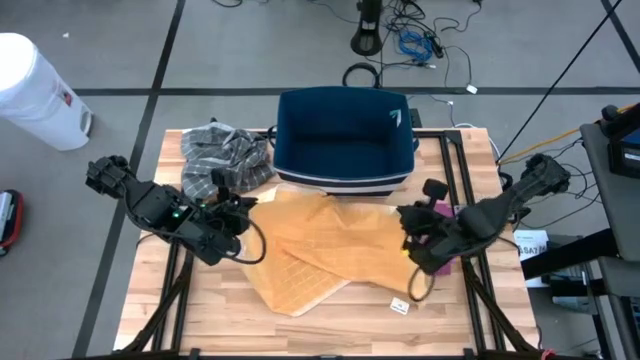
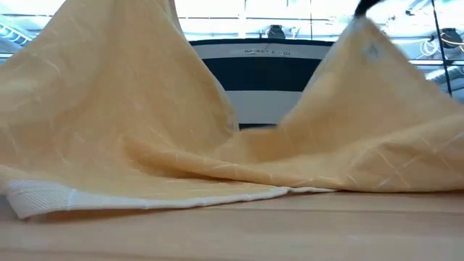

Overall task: Fold towel
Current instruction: Fold the yellow towel

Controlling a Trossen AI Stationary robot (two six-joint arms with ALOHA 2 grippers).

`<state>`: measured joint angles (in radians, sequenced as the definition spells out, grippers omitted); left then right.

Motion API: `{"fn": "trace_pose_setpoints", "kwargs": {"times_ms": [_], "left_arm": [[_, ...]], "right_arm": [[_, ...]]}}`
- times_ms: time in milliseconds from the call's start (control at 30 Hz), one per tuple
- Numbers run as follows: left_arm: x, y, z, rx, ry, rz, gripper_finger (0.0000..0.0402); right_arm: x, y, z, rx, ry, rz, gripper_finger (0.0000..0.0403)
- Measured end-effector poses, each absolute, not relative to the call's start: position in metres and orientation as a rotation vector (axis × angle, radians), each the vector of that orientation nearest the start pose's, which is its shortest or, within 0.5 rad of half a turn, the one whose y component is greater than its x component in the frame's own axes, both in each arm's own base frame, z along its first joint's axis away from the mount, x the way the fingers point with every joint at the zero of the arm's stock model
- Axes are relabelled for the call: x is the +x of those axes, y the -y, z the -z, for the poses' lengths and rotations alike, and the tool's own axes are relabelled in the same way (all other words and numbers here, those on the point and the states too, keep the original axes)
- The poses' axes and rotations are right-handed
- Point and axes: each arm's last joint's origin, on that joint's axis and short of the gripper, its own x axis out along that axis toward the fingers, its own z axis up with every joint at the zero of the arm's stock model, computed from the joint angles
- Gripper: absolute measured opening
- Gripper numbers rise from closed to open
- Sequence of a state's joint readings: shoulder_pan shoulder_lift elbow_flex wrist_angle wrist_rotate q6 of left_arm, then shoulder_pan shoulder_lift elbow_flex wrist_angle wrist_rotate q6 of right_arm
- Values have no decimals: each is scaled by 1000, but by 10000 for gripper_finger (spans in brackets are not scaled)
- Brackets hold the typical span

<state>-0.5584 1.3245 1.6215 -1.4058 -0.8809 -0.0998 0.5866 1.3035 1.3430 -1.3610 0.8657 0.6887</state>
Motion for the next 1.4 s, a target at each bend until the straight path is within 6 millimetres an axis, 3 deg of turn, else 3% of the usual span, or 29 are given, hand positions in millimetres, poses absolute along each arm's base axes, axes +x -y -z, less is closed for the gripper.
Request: {"fn": "trace_pose_setpoints", "kwargs": {"times_ms": [200, 567, 1000, 1167, 1400], "left_arm": [[175, 97, -418, 684, -739, -359, 0], [130, 100, -438, 696, -557, -288, 0], [83, 106, -483, 659, -187, -116, 0], [75, 110, -496, 671, -108, -51, 0], [66, 118, -497, 686, -66, 84, 0]], "right_arm": [[166, -108, -392, -202, -707, 405, 0], [124, -110, -452, -174, -525, 191, 0], [100, -111, -522, -260, -233, -40, 0], [94, -110, -536, -272, -167, -83, 0], [92, -120, -534, -288, -174, -167, 0]]}}
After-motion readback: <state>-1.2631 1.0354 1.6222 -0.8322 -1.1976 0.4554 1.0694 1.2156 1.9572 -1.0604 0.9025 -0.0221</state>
